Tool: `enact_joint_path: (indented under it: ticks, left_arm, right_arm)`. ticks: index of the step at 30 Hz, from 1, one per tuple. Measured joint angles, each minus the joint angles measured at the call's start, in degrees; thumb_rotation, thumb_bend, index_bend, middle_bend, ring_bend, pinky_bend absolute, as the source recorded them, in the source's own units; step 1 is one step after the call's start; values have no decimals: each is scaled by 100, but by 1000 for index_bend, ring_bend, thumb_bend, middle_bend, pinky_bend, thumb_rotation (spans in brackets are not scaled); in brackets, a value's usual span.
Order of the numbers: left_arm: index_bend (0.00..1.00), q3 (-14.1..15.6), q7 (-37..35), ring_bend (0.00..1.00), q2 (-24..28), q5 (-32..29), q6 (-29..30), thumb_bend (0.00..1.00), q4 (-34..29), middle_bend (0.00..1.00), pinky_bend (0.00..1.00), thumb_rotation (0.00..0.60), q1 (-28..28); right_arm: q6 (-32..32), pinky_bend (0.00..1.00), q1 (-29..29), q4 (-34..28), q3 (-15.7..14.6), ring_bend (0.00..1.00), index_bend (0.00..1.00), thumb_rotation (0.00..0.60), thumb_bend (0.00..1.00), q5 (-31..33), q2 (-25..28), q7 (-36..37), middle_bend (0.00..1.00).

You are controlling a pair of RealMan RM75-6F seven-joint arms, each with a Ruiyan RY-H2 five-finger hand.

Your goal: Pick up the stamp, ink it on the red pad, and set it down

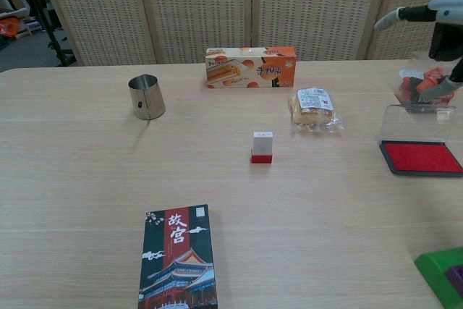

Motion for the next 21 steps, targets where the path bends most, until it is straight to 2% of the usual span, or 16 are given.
enact_joint_path:
  ticks: [4,6,13,21]
  left_arm:
    - [0,-25,9,0,11,-92,-108,120,-4,0,0,600,-53]
    - [0,-36,-1,0,18,-136,-146,119,-4,0,0,600,-70]
    - [0,-70,-47,0,41,-253,-260,119,9,0,0,600,-122]
    - [0,-98,-76,0,58,-373,-393,119,15,0,0,600,-187]
  right_arm:
    - [-225,1000,430,-1,63,1000,309,600,265,1109,-463,-585,996]
    - [-267,1000,630,42,74,1000,337,600,306,1576,-708,-848,996]
    - [-109,1000,1378,413,55,1000,346,600,406,2989,-1751,-1777,996]
    - [294,1000,1926,789,129,1000,347,600,414,3842,-2506,-2257,996]
